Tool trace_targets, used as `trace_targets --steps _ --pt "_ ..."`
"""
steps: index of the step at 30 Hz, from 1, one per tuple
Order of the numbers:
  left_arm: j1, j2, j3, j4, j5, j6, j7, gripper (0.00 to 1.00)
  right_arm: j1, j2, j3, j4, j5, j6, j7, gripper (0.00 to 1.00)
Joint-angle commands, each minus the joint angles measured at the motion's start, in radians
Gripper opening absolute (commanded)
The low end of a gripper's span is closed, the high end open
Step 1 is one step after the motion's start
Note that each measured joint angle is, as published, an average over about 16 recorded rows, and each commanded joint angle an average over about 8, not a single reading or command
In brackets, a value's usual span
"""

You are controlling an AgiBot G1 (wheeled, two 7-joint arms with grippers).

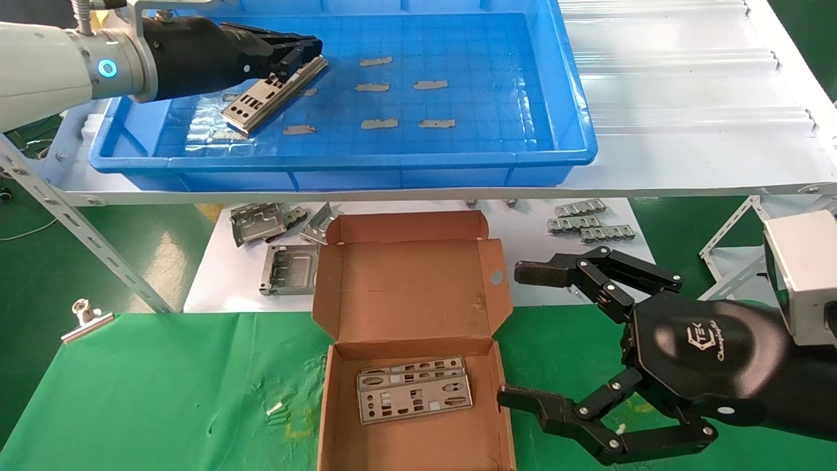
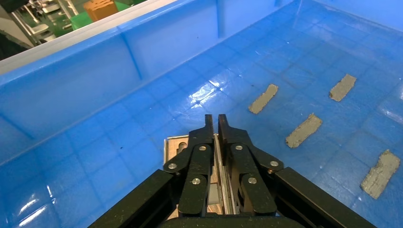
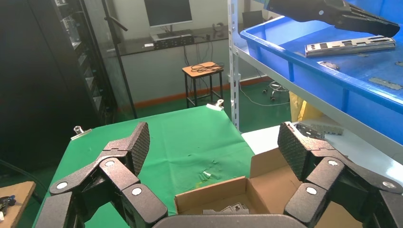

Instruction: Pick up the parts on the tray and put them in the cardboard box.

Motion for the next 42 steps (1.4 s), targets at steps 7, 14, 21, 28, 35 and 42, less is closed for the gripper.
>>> trace_targets --steps 7,14,21,28,35,42 --pt "0.0 -0.005 -0.001 0.001 -0.001 0.03 0.007 1.0 0.0 0.0 0.0 0.0 0.0 0.0 0.0 1.0" --pt "0.001 -0.019 -0.003 0.005 -0.005 0.086 0.004 0.77 0.0 0.0 0.0 0.0 0.0 0.0 0.0 1.0" --pt "0.005 -0.026 -0.008 0.012 -0.012 0.052 0.006 0.0 0.0 0.0 0.0 0.0 0.0 0.0 0.0 1.0" --pt "0.007 -0.022 -0.008 0.016 -0.011 0.022 0.004 0.0 0.0 0.0 0.0 0.0 0.0 0.0 0.0 1.0" --pt "0.006 -0.018 -0.003 0.016 -0.005 -0.004 0.001 0.42 0.0 0.0 0.0 0.0 0.0 0.0 0.0 1.0" --pt "0.009 -0.019 -0.004 0.01 -0.006 -0.015 0.009 1.0 0.0 0.0 0.0 0.0 0.0 0.0 0.0 1.0"
